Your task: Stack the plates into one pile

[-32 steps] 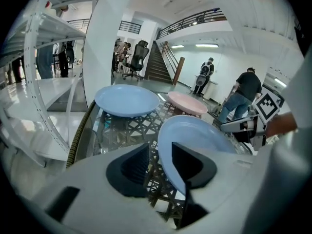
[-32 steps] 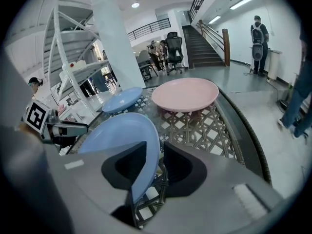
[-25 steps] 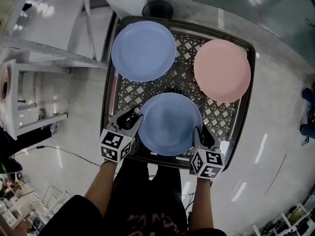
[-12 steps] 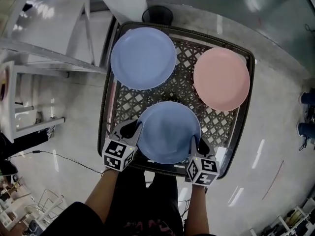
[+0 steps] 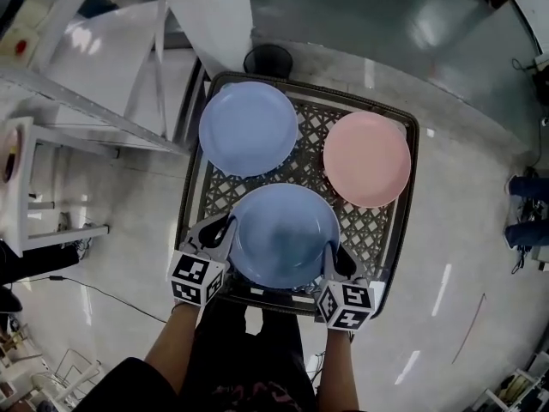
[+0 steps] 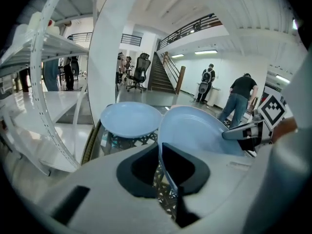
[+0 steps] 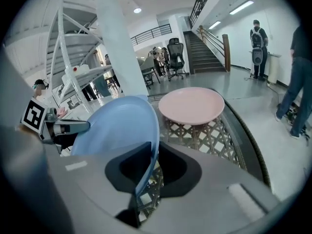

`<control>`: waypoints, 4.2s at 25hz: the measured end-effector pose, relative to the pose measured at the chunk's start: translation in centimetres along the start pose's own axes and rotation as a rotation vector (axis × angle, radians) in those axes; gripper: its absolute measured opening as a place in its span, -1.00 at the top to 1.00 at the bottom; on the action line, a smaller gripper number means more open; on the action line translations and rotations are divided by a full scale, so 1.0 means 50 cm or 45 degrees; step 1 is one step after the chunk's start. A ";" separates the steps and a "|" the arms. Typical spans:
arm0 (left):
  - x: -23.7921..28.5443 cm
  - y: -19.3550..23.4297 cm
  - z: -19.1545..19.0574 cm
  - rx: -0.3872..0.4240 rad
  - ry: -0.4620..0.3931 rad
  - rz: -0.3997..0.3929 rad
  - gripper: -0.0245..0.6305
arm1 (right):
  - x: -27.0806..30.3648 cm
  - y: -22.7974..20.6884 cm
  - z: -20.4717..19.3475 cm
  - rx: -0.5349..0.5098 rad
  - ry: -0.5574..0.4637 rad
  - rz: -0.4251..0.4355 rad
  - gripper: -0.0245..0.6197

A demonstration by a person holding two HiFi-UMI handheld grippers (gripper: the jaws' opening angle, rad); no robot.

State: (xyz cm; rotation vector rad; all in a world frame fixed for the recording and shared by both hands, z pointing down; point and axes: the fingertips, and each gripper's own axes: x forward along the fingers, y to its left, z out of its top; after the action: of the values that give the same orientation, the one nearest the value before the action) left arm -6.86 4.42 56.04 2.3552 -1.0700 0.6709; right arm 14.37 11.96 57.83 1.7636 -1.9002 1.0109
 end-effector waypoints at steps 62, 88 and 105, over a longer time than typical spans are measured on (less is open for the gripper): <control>0.109 0.372 0.252 -0.004 -0.172 0.144 0.86 | 0.320 0.177 0.350 -0.161 -0.095 0.126 0.78; 0.189 0.425 0.218 -0.024 -0.127 0.060 0.76 | 0.386 0.157 0.347 -0.194 -0.111 0.032 0.71; 0.125 0.383 0.221 0.036 -0.173 0.016 0.95 | 0.301 0.179 0.344 -0.166 -0.171 -0.010 0.89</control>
State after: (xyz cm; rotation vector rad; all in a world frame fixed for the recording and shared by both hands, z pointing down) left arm -15.58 -16.86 55.24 2.4497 -1.1404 0.5395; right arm 6.91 -11.10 54.13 1.8020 -1.9886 0.7640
